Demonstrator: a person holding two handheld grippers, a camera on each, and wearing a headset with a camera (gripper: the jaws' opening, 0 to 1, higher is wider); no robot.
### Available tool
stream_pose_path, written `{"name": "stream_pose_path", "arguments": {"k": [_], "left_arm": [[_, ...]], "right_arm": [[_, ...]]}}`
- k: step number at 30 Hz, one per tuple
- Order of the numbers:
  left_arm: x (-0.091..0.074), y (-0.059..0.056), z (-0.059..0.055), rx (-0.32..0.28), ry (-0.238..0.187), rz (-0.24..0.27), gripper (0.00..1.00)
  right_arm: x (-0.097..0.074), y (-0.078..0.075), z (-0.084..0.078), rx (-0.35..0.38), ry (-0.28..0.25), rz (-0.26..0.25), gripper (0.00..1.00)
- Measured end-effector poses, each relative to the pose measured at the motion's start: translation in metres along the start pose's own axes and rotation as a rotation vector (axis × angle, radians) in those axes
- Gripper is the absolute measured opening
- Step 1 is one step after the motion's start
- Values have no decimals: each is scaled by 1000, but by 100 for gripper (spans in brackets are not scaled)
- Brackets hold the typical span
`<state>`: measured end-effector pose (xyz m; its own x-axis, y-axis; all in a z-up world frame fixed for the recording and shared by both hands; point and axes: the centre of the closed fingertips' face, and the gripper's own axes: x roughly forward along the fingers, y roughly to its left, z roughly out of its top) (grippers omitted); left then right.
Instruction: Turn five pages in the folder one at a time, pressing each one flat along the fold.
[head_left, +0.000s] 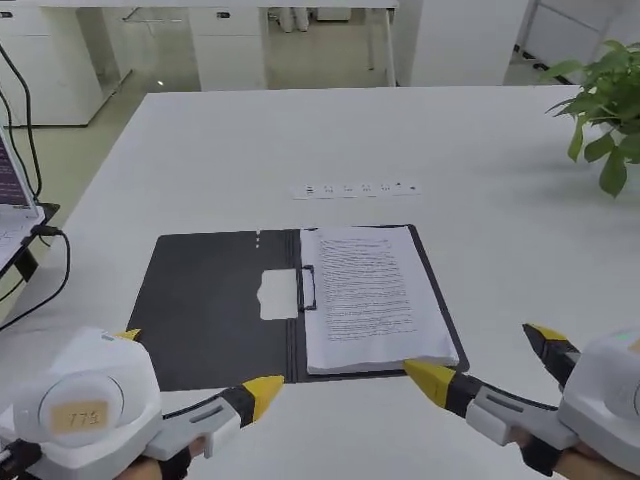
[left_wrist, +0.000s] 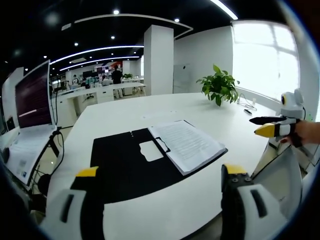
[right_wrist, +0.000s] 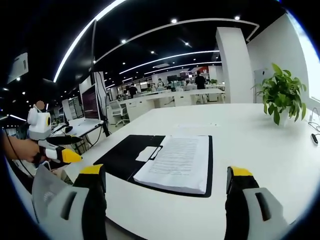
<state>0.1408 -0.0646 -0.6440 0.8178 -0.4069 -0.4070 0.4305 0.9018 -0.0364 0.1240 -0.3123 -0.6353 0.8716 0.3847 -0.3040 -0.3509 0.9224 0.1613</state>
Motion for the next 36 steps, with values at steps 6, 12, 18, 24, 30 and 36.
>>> {"name": "stream_pose_path", "arguments": {"k": [6, 12, 18, 24, 30, 36], "left_arm": [[19, -10, 0, 14, 13, -45, 99], [34, -17, 1, 32, 27, -81, 99], [48, -27, 5, 66, 32, -127, 99], [63, -38, 10, 96, 36, -169, 99], [75, -48, 15, 124, 32, -203, 99], [91, -63, 17, 167, 29, -245, 99]], "right_arm": [[-5, -4, 0, 16, -8, -21, 100], [-10, -4, 0, 22, -12, -36, 100], [-14, -4, -2, 33, -12, -52, 100], [-17, -5, -1, 38, -21, -66, 100], [-19, -3, -3, 41, -19, -74, 100], [-20, 1, -4, 36, -17, -75, 100]]}}
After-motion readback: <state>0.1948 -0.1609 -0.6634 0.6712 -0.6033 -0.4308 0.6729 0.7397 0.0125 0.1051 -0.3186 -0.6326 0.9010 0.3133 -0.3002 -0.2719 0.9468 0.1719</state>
